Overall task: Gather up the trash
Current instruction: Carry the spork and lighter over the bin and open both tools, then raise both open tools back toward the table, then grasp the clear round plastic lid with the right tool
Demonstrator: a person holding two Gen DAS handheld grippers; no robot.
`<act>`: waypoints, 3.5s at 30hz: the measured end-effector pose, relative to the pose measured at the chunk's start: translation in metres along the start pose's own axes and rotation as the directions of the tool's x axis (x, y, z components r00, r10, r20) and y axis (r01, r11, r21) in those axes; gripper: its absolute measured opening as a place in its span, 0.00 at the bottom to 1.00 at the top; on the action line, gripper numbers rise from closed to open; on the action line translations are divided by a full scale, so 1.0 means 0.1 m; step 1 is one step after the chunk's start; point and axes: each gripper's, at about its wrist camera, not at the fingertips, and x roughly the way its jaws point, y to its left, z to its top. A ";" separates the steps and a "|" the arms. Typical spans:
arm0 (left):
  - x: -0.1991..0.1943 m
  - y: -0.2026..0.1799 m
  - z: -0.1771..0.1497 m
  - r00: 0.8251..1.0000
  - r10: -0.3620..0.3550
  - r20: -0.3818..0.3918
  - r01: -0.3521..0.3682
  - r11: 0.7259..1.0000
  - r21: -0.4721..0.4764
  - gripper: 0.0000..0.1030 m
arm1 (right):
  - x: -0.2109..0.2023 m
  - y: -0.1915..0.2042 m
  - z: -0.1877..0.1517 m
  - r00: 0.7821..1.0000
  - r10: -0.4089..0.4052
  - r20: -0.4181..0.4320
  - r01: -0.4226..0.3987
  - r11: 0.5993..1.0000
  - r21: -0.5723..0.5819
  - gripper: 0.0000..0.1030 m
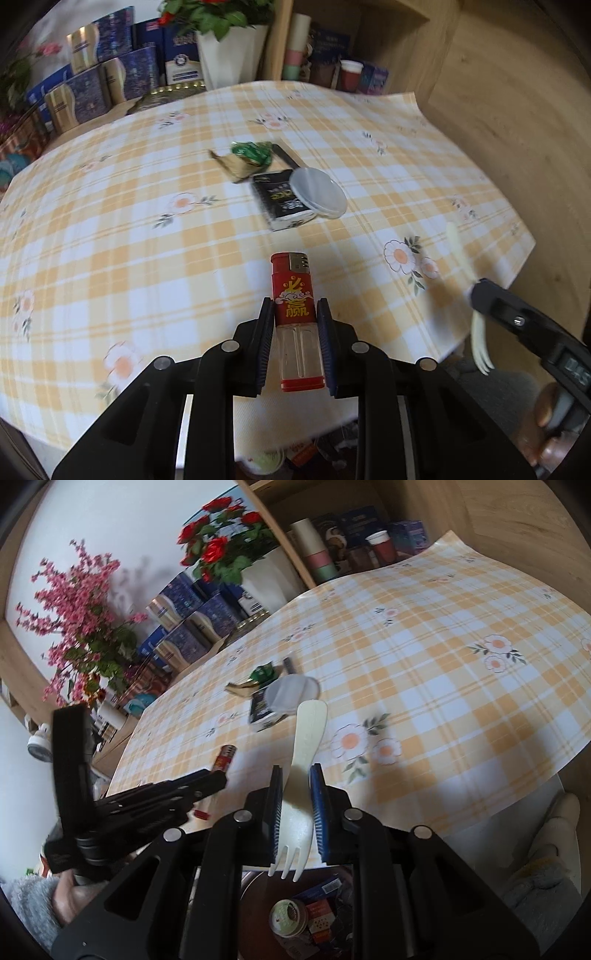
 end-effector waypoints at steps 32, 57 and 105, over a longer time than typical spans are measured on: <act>-1.27 0.42 -1.43 0.992 -0.045 0.122 0.061 0.989 -0.136 0.22 | 0.22 0.27 -1.17 0.928 -0.034 -0.372 0.039 0.999 0.006 0.18; -1.16 0.46 -1.50 0.995 -0.034 0.089 0.048 0.985 -0.164 0.16 | 0.11 0.36 -1.04 0.956 -0.067 -0.284 0.063 0.998 -0.025 0.92; -0.68 1.11 -1.27 0.990 0.140 0.015 -0.127 0.936 -0.329 0.92 | 1.68 0.10 0.95 0.978 -0.090 -0.187 0.064 0.988 -0.139 0.94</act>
